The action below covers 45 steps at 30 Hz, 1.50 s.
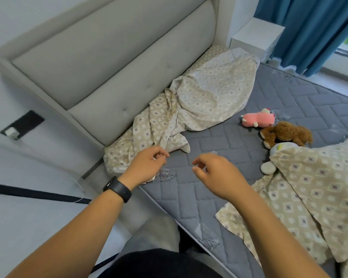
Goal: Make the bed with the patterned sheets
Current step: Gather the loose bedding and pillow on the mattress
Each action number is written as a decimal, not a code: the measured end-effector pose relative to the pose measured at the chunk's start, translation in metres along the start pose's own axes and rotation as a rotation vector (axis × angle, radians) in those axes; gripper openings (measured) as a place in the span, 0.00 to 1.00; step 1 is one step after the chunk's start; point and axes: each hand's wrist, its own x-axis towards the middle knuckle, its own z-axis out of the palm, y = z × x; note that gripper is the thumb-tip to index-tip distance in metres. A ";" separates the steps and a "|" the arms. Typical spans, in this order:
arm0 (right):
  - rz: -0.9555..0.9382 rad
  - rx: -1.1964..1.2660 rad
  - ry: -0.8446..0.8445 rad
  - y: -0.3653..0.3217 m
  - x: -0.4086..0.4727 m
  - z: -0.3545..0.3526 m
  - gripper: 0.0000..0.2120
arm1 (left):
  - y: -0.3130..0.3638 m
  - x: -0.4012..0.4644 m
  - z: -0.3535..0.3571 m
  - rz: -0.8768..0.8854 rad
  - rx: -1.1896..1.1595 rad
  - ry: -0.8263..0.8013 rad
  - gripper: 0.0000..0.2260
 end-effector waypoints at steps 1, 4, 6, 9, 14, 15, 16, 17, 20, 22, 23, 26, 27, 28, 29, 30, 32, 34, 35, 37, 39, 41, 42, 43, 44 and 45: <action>-0.010 -0.003 0.000 -0.007 0.007 0.004 0.12 | -0.010 -0.001 -0.009 -0.020 0.035 -0.022 0.10; -0.020 0.030 0.010 -0.021 0.018 0.013 0.12 | -0.044 0.011 -0.035 -0.109 0.065 -0.055 0.09; -0.016 0.018 -0.001 -0.030 0.028 0.021 0.12 | -0.069 0.032 -0.053 -0.187 -0.023 0.009 0.09; 0.011 -0.022 0.001 -0.035 0.056 0.033 0.13 | -0.105 0.082 -0.069 -0.306 -0.158 0.067 0.08; 0.092 -0.022 -0.025 -0.058 0.140 0.074 0.13 | -0.175 0.184 -0.089 -0.555 -0.336 0.070 0.07; 0.091 -0.024 -0.048 -0.064 0.154 0.081 0.13 | -0.186 0.200 -0.092 -0.575 -0.322 0.049 0.07; 0.083 -0.033 -0.069 -0.070 0.171 0.089 0.14 | -0.200 0.218 -0.096 -0.575 -0.298 0.023 0.08; 0.087 -0.042 -0.095 -0.076 0.190 0.097 0.14 | -0.212 0.238 -0.101 -0.571 -0.269 -0.013 0.10; 0.118 -0.065 -0.146 -0.088 0.232 0.116 0.14 | -0.244 0.282 -0.105 -0.561 -0.204 -0.138 0.16; 0.143 -0.065 -0.140 -0.092 0.256 0.126 0.14 | -0.258 0.308 -0.105 -0.555 -0.180 -0.204 0.20; 0.141 -0.066 -0.145 -0.094 0.261 0.129 0.13 | -0.259 0.314 -0.103 -0.547 -0.166 -0.228 0.21; 0.155 -0.075 -0.206 -0.095 0.288 0.143 0.14 | -0.275 0.348 -0.092 -0.538 -0.147 -0.243 0.22; 0.159 -0.081 -0.225 -0.094 0.294 0.146 0.14 | -0.280 0.356 -0.087 -0.554 -0.115 -0.244 0.22; 0.167 -0.083 -0.240 -0.092 0.299 0.148 0.14 | -0.286 0.365 -0.082 -0.567 -0.088 -0.253 0.21; 0.177 -0.087 -0.253 -0.089 0.303 0.150 0.14 | -0.290 0.372 -0.077 -0.588 -0.077 -0.262 0.19; 0.192 -0.086 -0.263 -0.087 0.305 0.151 0.14 | -0.294 0.378 -0.073 -0.594 -0.082 -0.264 0.16; 0.227 -0.071 -0.270 -0.080 0.302 0.151 0.14 | -0.286 0.381 -0.066 -0.601 -0.156 -0.235 0.12; 0.261 -0.041 -0.272 -0.073 0.295 0.151 0.14 | -0.270 0.378 -0.058 -0.568 -0.271 -0.164 0.11; 0.283 -0.009 -0.265 -0.068 0.289 0.151 0.13 | -0.256 0.369 -0.055 -0.545 -0.328 -0.149 0.09; 0.343 0.093 -0.231 -0.060 0.278 0.147 0.11 | -0.224 0.349 -0.045 -0.517 -0.504 -0.157 0.07; 0.446 0.235 -0.143 -0.052 0.271 0.146 0.08 | -0.194 0.330 -0.028 -0.539 -0.739 -0.224 0.12; 0.559 0.415 -0.004 -0.047 0.259 0.140 0.08 | -0.161 0.301 -0.016 -0.502 -0.850 -0.339 0.14; 0.616 0.501 0.064 -0.042 0.254 0.138 0.07 | -0.146 0.286 -0.010 -0.490 -0.868 -0.422 0.15; 0.663 0.581 0.137 -0.038 0.246 0.133 0.07 | -0.130 0.269 -0.006 -0.472 -0.880 -0.521 0.15; 0.713 0.653 0.199 -0.031 0.238 0.129 0.07 | -0.115 0.251 -0.002 -0.456 -0.896 -0.623 0.14; 0.761 0.737 0.243 -0.024 0.227 0.123 0.09 | -0.099 0.229 0.001 -0.437 -0.914 -0.714 0.13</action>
